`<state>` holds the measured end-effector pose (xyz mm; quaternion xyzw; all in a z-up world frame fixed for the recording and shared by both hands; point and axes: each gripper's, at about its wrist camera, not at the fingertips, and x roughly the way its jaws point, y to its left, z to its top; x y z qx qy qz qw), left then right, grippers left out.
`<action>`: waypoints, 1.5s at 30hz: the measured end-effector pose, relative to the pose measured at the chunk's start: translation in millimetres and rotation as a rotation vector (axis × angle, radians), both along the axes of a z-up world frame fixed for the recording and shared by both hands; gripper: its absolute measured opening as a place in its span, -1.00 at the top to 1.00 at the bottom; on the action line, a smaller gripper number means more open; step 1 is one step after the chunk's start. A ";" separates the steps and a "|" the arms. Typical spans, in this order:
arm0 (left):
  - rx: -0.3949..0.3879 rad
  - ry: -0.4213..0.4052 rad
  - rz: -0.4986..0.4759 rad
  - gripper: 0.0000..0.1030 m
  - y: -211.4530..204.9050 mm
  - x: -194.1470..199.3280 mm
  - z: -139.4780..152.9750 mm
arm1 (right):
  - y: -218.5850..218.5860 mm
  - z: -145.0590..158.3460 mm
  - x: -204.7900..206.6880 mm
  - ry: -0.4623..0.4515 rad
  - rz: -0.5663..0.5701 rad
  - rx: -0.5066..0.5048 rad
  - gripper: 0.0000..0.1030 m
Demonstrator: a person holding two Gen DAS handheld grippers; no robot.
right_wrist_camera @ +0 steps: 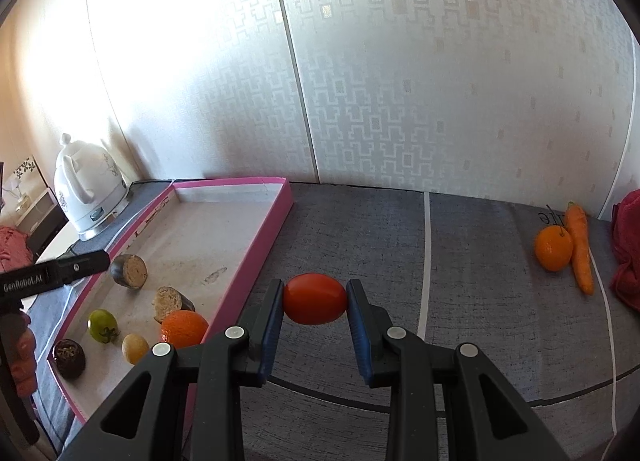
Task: Organize fruits
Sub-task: 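Carry the eggplant slice into the tray and open the left tool, then lower the red tomato into the tray and open the right tool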
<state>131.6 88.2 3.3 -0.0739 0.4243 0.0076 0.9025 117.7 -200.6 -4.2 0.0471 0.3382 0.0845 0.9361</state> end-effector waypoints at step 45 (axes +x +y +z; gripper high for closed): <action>0.152 0.058 -0.088 -0.66 -35.1 -20.9 -20.3 | 75.0 -1.7 25.3 -0.032 0.199 -0.017 0.37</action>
